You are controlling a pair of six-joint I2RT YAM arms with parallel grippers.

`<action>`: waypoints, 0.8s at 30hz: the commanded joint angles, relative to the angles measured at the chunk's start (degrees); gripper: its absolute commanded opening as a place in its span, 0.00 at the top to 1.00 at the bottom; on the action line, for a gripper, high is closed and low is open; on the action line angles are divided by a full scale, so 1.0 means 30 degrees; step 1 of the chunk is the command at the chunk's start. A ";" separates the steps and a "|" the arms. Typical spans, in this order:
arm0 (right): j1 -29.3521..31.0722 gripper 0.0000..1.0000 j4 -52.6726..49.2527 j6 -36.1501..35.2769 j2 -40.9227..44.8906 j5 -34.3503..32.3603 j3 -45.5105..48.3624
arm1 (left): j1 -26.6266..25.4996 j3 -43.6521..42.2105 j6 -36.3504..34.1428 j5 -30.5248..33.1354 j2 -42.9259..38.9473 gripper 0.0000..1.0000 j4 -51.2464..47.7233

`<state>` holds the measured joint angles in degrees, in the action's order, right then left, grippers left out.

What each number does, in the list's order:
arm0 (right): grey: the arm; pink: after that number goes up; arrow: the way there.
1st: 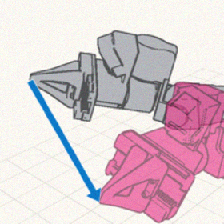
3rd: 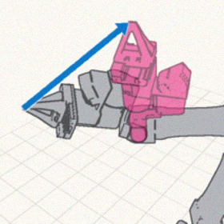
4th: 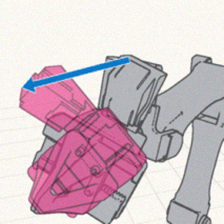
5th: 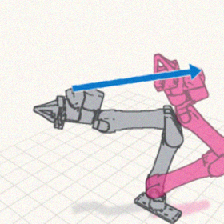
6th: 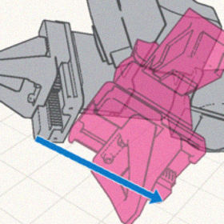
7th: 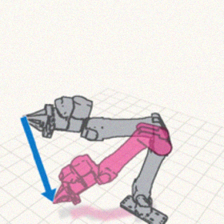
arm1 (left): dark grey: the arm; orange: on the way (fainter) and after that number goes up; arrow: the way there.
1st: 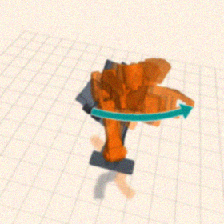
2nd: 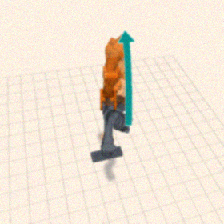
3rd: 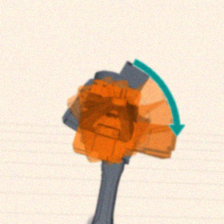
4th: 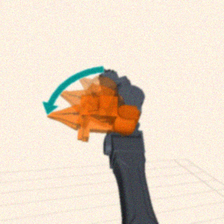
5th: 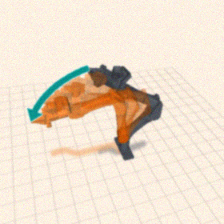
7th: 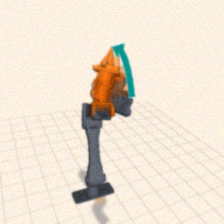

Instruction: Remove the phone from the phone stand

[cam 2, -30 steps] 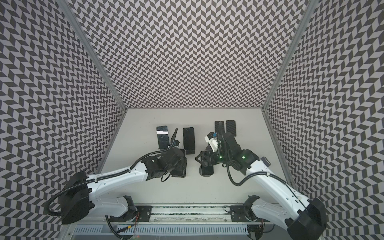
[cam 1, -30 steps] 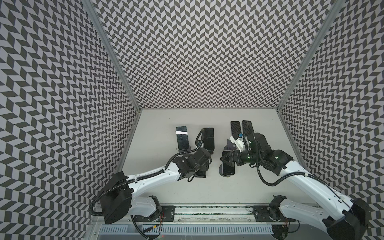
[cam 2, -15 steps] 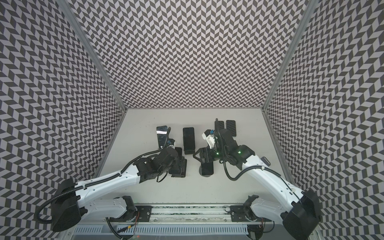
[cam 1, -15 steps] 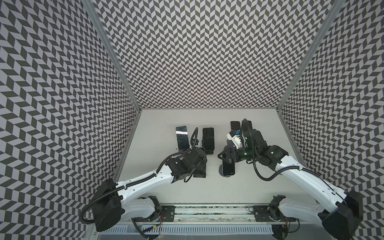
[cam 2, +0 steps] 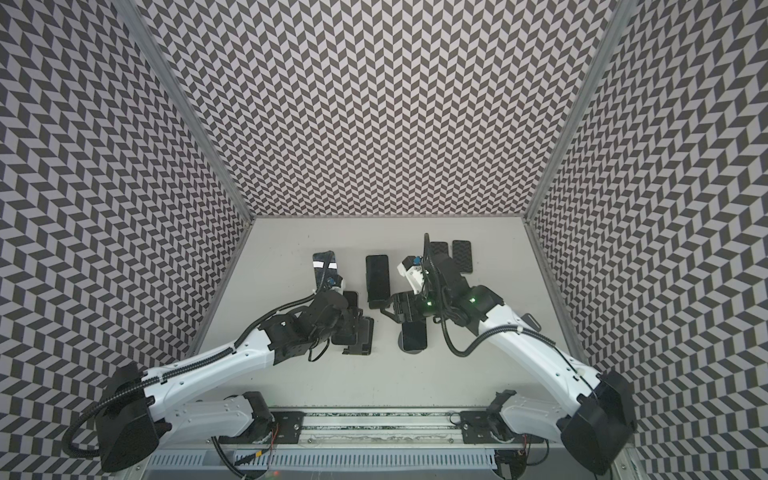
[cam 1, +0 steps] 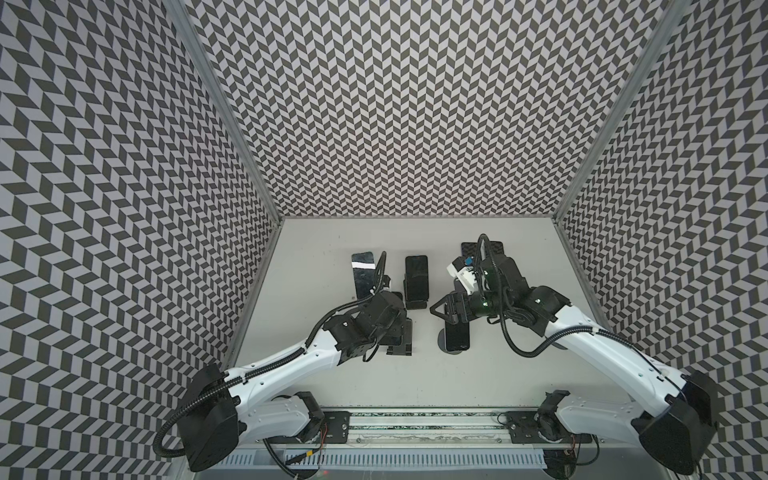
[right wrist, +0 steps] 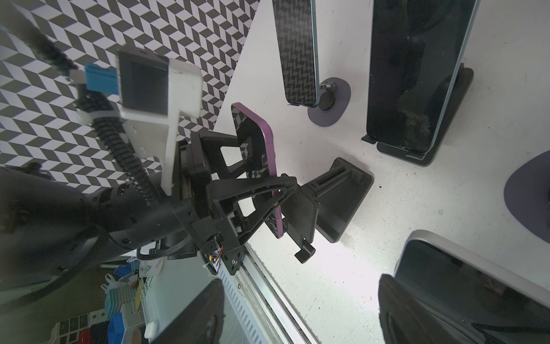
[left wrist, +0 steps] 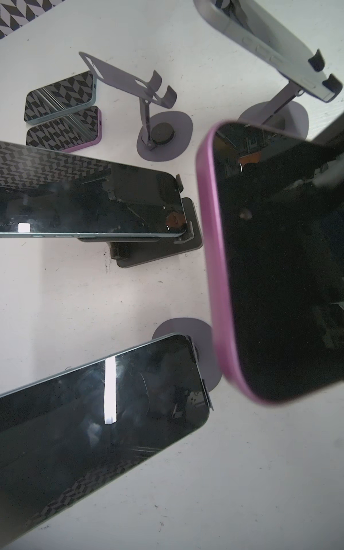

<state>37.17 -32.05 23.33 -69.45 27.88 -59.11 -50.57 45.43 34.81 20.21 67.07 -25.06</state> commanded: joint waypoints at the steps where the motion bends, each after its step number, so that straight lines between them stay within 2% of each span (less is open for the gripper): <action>1: 0.0207 0.22 0.0723 -0.0251 -0.0025 -0.0070 -0.0650 | 0.0127 0.0239 -0.0058 0.0208 -0.0543 0.31 0.0659; 17: 0.0531 0.22 -0.0056 -0.0894 -0.0953 0.0059 -0.2055 | 0.0550 0.0873 -0.0409 0.0058 -0.0557 0.32 0.0275; 24: 0.0531 0.22 -0.0459 -0.1063 -0.1586 0.0219 -0.3026 | 0.1390 0.0959 -0.0626 -0.0639 -0.0873 0.32 0.0178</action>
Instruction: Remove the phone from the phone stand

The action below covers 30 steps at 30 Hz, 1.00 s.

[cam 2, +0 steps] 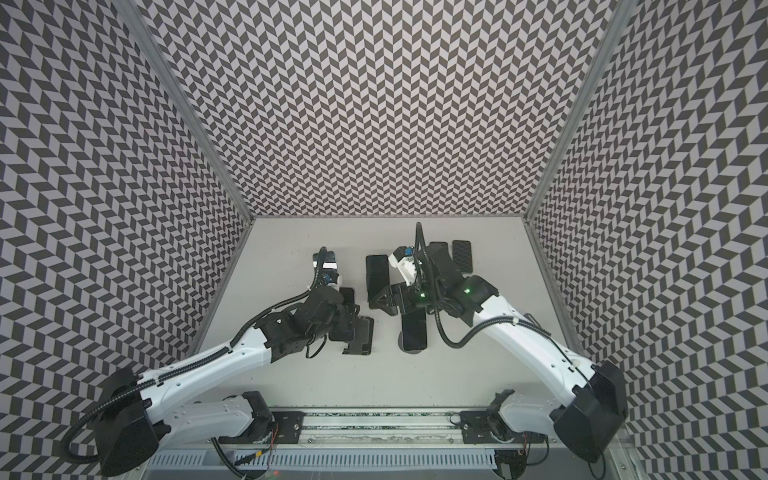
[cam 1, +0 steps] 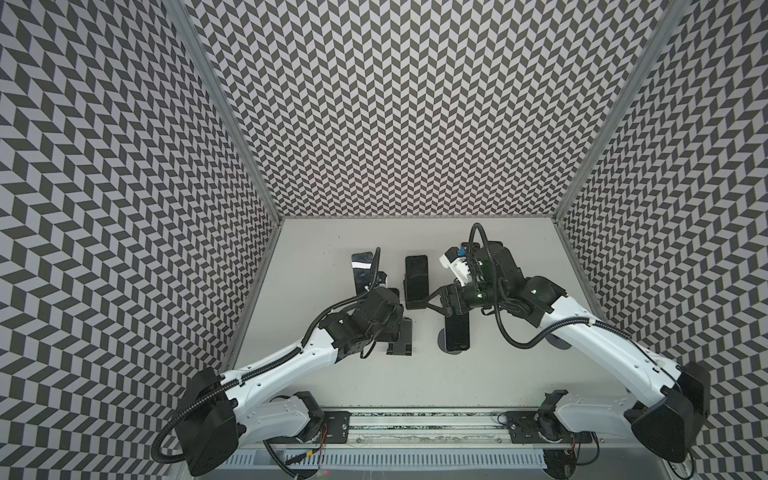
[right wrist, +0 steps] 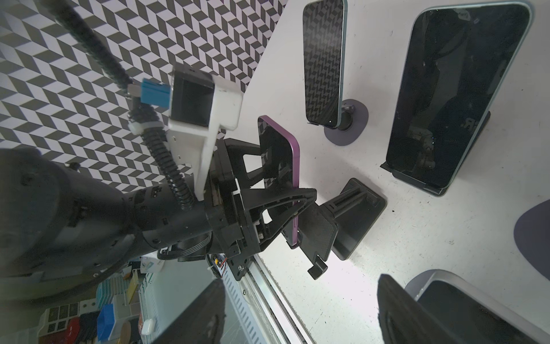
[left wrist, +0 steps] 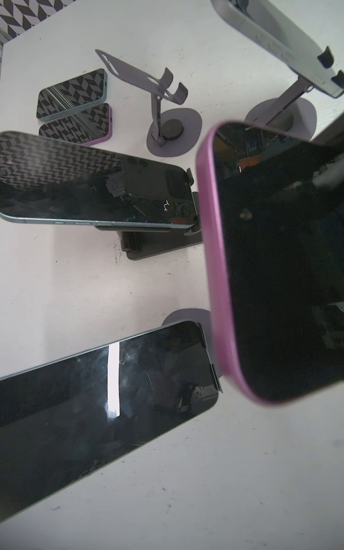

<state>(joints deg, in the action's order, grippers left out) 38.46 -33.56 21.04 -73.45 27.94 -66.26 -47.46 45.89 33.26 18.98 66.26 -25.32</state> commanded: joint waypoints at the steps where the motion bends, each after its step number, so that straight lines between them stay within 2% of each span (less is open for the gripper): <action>1: 0.0101 0.22 -0.0018 -0.0321 -0.0315 0.0235 -0.0775 | 0.0483 0.0827 -0.0197 -0.0317 -0.0638 0.32 0.0295; 7: 0.0130 0.22 -0.0414 -0.0526 -0.1229 0.0324 -0.1870 | 0.1378 0.1218 -0.1039 -0.0644 -0.0611 0.32 0.0457; 15: 0.0710 0.23 -0.1283 -0.1412 -0.2966 -0.0366 -0.3933 | 0.3690 0.1447 -0.2505 -0.1347 -0.0817 0.33 0.1128; 25: 0.2030 0.23 -0.0296 -0.1203 -0.4700 -0.0446 -0.5205 | 0.6116 0.2278 -0.4389 -0.1961 -0.0429 0.33 0.1451; 30: 0.2122 0.23 0.0194 -0.1025 -0.5113 -0.0364 -0.5567 | 0.6750 0.2316 -0.4961 -0.1864 -0.0179 0.33 0.1946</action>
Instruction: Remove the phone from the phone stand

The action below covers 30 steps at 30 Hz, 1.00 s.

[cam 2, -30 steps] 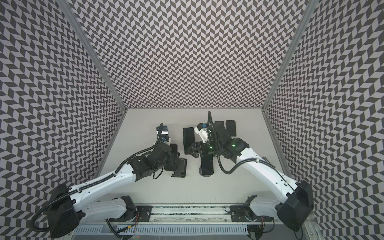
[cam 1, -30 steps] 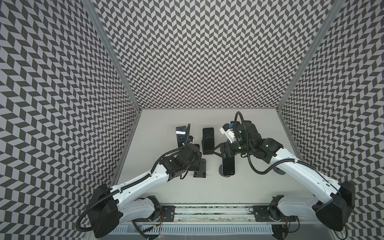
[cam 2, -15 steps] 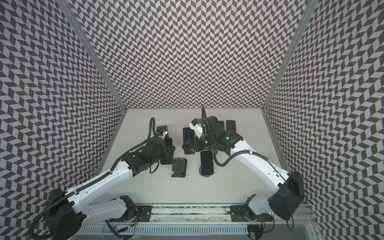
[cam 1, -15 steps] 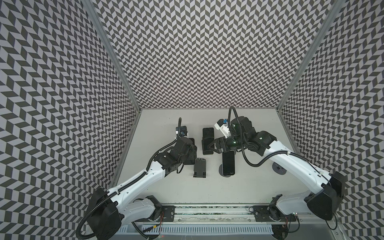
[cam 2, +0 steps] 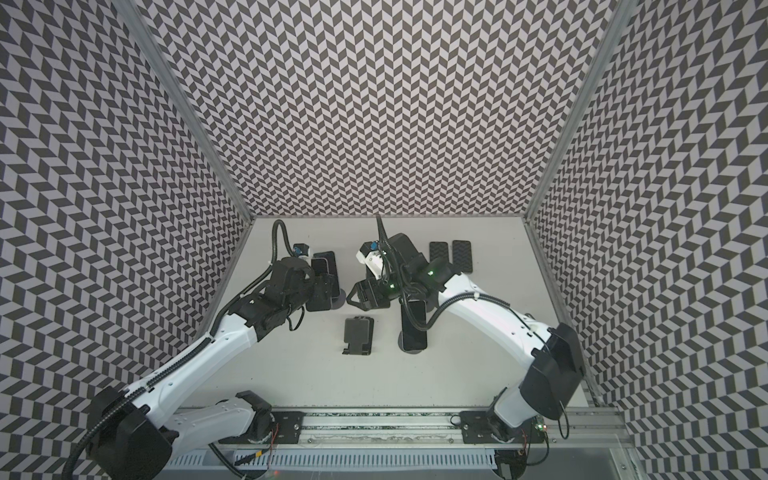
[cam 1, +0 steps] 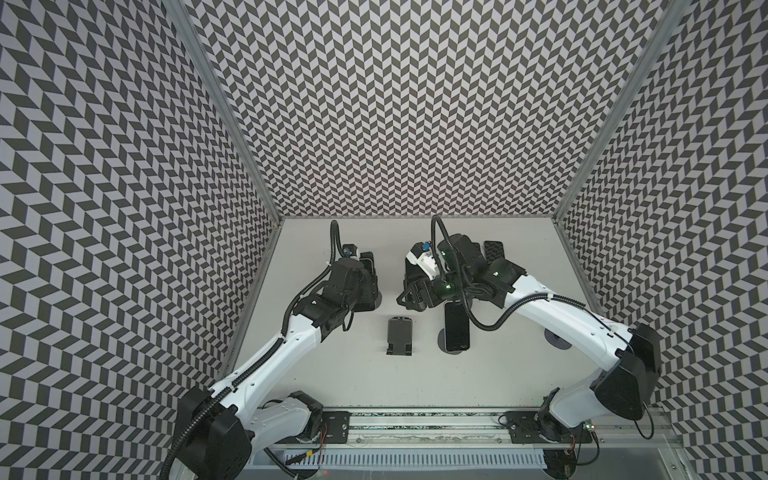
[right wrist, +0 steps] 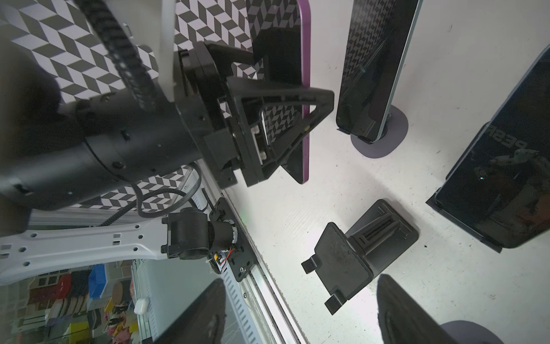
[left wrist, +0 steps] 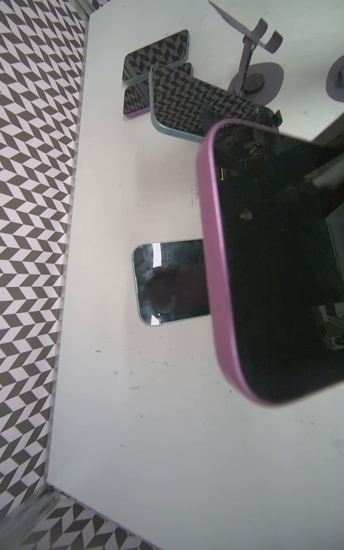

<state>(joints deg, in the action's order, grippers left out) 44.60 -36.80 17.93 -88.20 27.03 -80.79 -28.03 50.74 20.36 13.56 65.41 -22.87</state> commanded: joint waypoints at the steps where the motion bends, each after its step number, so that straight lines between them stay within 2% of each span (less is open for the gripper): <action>1: 0.0073 0.22 0.1449 0.0011 -0.0255 -0.0090 -0.0768 | 0.0462 0.0643 -0.0715 0.0016 0.0166 0.33 0.1254; 17: 0.0104 0.23 0.1294 -0.0423 -0.1612 0.0657 -0.2593 | 0.3545 0.0497 -0.1823 0.0284 0.0346 0.33 0.3212; 30: 0.0222 0.22 0.2251 -0.0261 -0.2835 -0.0094 -0.3275 | 0.6210 0.0142 -0.2936 -0.0290 0.1429 0.33 0.4737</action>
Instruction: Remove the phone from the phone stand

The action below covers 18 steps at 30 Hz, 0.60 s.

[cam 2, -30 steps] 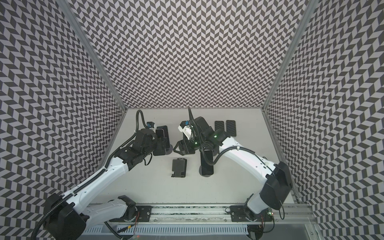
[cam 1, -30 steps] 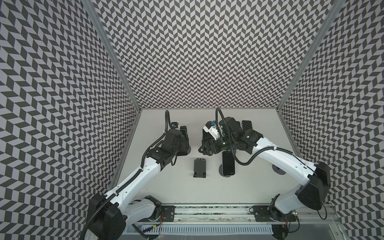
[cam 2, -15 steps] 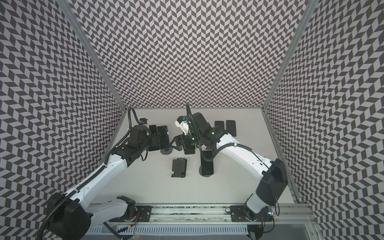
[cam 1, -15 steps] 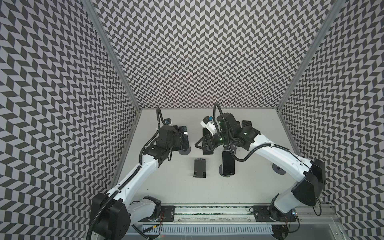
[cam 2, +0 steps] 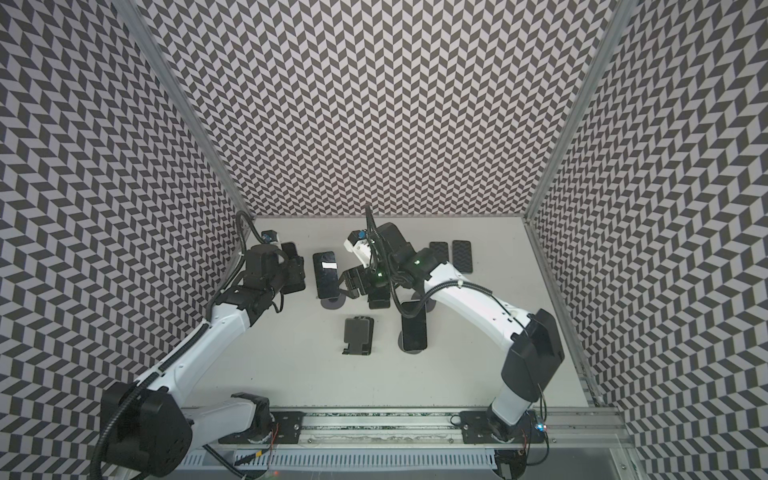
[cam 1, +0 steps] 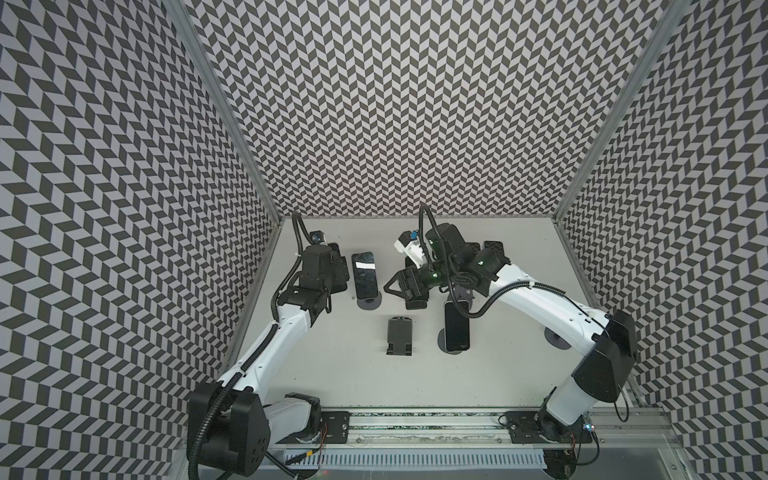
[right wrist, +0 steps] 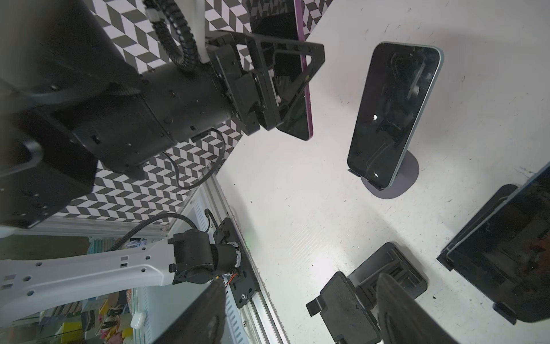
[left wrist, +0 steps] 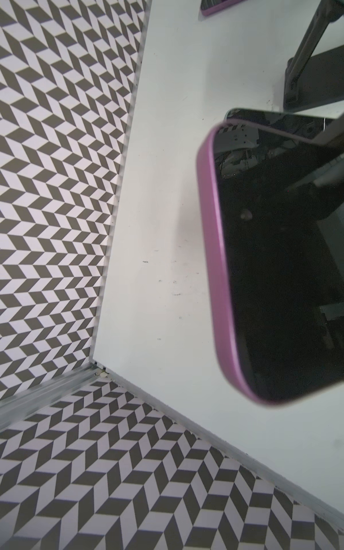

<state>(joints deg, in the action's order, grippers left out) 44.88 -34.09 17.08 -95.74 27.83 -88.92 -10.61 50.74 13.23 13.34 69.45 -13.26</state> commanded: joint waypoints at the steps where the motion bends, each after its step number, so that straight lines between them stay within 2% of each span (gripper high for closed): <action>1: 0.0163 0.23 0.1724 0.0140 -0.0399 -0.0456 -0.0521 | 0.0604 0.0083 -0.0728 -0.0359 0.0240 0.33 0.1677; 10: 0.0163 0.22 0.4113 0.1422 -0.1722 -0.0952 -0.1455 | 0.2030 -0.0055 -0.2029 -0.1780 0.2286 0.33 0.3515; 18: 0.0529 0.23 0.4539 0.1579 -0.3265 -0.1008 -0.2997 | 0.3110 0.1393 -0.3773 -0.2262 0.5016 0.32 0.3709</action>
<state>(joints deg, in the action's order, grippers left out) 45.47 -23.86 21.08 -104.05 25.26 -96.36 -2.37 51.29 5.32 7.70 83.37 -5.28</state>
